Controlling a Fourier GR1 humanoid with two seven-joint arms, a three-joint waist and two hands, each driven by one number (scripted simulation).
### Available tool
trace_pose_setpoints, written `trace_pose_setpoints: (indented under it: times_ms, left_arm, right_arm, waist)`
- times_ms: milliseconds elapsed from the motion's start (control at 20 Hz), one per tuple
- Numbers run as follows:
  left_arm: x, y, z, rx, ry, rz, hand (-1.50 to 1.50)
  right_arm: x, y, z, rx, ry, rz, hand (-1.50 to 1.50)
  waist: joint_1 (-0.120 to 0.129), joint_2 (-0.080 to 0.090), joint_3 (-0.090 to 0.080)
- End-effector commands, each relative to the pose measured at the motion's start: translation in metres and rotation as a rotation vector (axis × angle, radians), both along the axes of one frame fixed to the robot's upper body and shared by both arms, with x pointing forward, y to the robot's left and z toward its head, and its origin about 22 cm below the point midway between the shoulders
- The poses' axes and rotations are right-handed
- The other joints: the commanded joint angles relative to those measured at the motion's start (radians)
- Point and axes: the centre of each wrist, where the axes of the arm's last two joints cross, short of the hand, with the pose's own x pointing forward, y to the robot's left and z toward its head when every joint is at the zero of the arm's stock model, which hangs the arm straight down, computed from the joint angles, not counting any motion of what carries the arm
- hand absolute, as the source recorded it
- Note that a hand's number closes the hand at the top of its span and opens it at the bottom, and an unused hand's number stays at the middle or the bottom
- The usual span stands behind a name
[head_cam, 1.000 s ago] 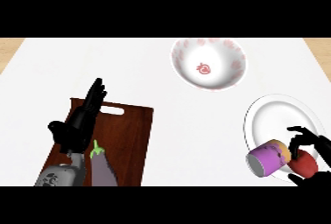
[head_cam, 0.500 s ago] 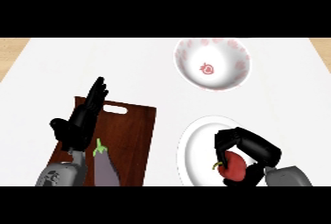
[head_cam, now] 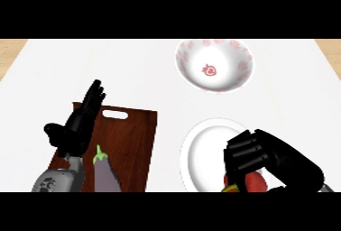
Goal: Pick the bell pepper from the plate and place it in the bowl
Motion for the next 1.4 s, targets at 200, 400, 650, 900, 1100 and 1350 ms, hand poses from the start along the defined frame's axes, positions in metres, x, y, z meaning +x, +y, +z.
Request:
trace_pose_setpoints:
  times_ms: [200, 400, 650, 900, 1100, 1350]
  left_arm:
    - [0.005, -0.011, 0.007, 0.002, -0.016, 0.001, 0.0]
    - [0.004, -0.001, 0.009, -0.006, -0.004, -0.008, 0.0]
    - [-0.001, -0.011, -0.002, 0.01, -0.008, -0.026, 0.0]
    - [0.011, -0.004, -0.006, 0.0, -0.005, -0.031, 0.0]
    - [0.013, -0.004, 0.006, 0.009, -0.019, -0.03, 0.0]
    - [0.011, -0.022, -0.003, 0.004, -0.021, -0.038, 0.0]
  right_arm:
    - [-0.02, -0.001, 0.096, -0.033, -0.109, -0.141, 1.5]
    - [-0.015, 0.027, 0.129, -0.017, -0.083, -0.197, 1.5]
    - [0.013, 0.035, 0.156, 0.002, -0.074, -0.284, 1.5]
    - [0.062, 0.053, 0.175, -0.042, -0.049, -0.332, 1.5]
    - [0.084, 0.047, 0.156, -0.202, -0.169, -0.458, 1.5]
    - [0.122, 0.046, 0.153, -0.298, -0.27, -0.521, 1.5]
  waist:
    - [0.009, 0.004, 0.0]
    - [0.014, 0.003, 0.0]
    - [0.016, 0.005, 0.001]
    - [0.019, 0.007, 0.001]
    - [0.03, 0.012, 0.001]
    - [0.031, 0.014, 0.001]
